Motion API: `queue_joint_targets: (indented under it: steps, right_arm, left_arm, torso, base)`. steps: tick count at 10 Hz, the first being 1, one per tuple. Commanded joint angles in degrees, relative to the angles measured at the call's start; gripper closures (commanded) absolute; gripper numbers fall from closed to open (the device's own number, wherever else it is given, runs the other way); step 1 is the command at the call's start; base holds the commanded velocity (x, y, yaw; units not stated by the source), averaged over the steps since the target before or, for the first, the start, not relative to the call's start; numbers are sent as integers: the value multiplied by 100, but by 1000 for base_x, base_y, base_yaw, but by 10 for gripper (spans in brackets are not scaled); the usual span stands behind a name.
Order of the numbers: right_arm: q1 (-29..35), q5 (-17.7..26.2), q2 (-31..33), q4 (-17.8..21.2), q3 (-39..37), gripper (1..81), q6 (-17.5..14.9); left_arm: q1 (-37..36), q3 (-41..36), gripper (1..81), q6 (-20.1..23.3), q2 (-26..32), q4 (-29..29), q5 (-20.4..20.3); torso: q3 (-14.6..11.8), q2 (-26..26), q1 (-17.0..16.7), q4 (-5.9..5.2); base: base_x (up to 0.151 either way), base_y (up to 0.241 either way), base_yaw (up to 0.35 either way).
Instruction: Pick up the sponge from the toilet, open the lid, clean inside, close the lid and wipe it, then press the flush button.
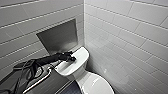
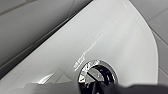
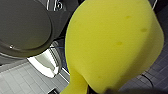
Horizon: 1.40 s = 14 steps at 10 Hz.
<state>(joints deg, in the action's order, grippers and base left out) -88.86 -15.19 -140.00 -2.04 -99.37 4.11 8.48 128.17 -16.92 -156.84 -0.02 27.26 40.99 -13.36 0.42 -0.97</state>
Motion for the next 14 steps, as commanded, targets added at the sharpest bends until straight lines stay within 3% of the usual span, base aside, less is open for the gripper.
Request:
queue_joint_targets:
  steps: [1, 4, 9, 13, 14]
  right_arm:
    - [-84, 420, 136, -43, 138, 811, -7]
    - [-93, 420, 101, -43, 59, 811, -7]
    - [-76, 420, 57, -43, -3, 811, 2]
    - [-32, 429, -128, -43, -319, 811, 11]
    - [-23, 429, -154, -43, -346, 811, 11]
  left_arm:
    - [-1265, -380, 811, -268, 610, 55, 447]
    - [-1608, -1918, 811, -707, 1383, 2, 421]
    - [-1451, -3764, 811, -778, 2535, 55, 465]
    - [49, -5573, 811, -707, 4001, 256, 412]
    - [719, -5768, 811, -707, 4152, 468, 201]
  torso:
    - [0, 0, 0, -2]
    - [2, 0, 2, 0]
    - [5, 2, 5, -2]
    - [5, 2, 6, -2]
    - [-216, 2, 6, -2]
  base:
    - [0, 0, 0]
    - [0, 0, 0]
    - [0, 0, 0]
    - [0, 0, 0]
    - [0, 0, 0]
